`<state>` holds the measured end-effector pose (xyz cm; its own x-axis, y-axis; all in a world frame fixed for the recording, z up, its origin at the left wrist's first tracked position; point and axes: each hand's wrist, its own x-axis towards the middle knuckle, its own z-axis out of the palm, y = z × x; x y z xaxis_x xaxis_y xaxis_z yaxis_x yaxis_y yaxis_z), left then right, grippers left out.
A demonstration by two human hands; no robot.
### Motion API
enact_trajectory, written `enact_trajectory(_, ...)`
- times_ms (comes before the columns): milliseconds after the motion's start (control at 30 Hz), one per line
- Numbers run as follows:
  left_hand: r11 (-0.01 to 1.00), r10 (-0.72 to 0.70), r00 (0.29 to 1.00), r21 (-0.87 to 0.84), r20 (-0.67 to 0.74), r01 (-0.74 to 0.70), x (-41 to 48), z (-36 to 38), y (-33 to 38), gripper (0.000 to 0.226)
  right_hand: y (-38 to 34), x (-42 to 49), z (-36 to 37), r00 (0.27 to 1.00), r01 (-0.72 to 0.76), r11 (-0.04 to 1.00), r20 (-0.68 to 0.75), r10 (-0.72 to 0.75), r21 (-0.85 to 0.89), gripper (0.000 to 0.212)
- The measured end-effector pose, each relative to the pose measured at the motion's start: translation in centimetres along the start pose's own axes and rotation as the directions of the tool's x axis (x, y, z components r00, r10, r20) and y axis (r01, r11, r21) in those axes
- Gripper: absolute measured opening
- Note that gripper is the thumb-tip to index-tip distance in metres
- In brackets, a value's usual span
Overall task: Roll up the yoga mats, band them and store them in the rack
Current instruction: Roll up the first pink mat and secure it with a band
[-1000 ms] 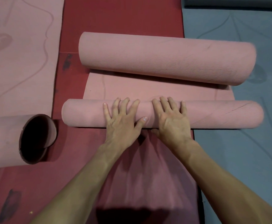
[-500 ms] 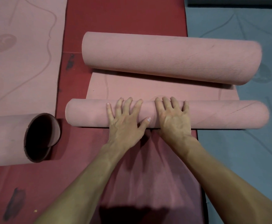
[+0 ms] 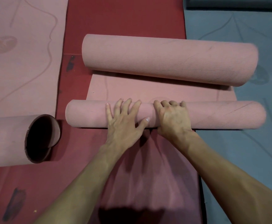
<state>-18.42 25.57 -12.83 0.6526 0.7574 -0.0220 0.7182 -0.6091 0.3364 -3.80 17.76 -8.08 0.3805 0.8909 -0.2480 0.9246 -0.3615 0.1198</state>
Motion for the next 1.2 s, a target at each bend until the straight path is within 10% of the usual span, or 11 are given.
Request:
enact_trajectory(400,0.999,-0.043,0.975,-0.039,-0.218,0.035,-6.0,0.6,1.2,0.042,-1.5,-6.2,-0.9,0.987,0.023,0.999,0.155,-0.030,0.050,0.047)
enact_trajectory(600,0.998,-0.047,0.984,0.034,-0.173,0.054,-4.7,0.6,1.3,0.043,-1.5,-7.6,1.6,0.998,-0.048,0.993,0.040,0.044,0.104,0.095)
enact_trajectory(767,0.990,-0.067,0.993,0.117,-0.097,0.078,-2.2,0.3,1.5,0.055,-2.0,-7.9,3.0,0.988,-0.059,0.971,-0.124,0.090,0.230,0.095)
enact_trajectory(1200,0.996,0.000,0.988,0.084,-0.153,0.013,-5.2,1.2,1.1,0.061,-0.9,-6.4,1.5,0.998,-0.049,0.955,0.047,0.037,0.293,0.097)
